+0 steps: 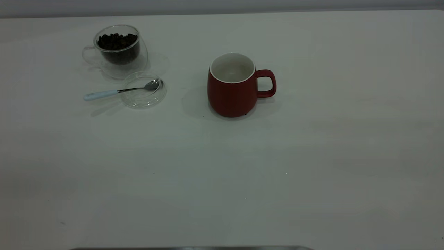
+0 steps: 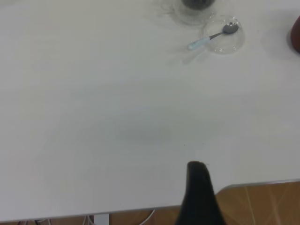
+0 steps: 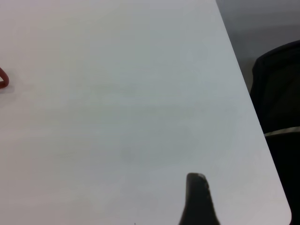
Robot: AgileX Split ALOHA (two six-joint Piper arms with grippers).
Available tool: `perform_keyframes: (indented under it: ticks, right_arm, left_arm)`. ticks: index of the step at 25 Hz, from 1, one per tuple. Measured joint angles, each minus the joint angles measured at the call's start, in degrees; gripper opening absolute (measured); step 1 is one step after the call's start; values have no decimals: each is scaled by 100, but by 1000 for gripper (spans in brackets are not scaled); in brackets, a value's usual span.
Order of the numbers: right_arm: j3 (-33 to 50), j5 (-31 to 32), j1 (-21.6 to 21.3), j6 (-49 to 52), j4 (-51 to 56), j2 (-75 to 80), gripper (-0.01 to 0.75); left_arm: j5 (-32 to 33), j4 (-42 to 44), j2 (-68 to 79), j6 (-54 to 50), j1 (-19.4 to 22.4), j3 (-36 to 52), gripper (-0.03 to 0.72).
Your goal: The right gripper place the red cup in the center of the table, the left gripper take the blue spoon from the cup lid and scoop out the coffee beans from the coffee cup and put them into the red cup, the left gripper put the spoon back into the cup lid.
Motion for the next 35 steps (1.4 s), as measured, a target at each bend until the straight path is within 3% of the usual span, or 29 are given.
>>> perform_keyframes:
  ticks: [23,35]
  right_arm:
    - [0,0,158,-72,-58,0,568]
    - [0,0,285,-794,437,0,568]
  left_arm:
    - [0,12,0,0,0,0,595]
    - [0,12,0,0,0,0,595]
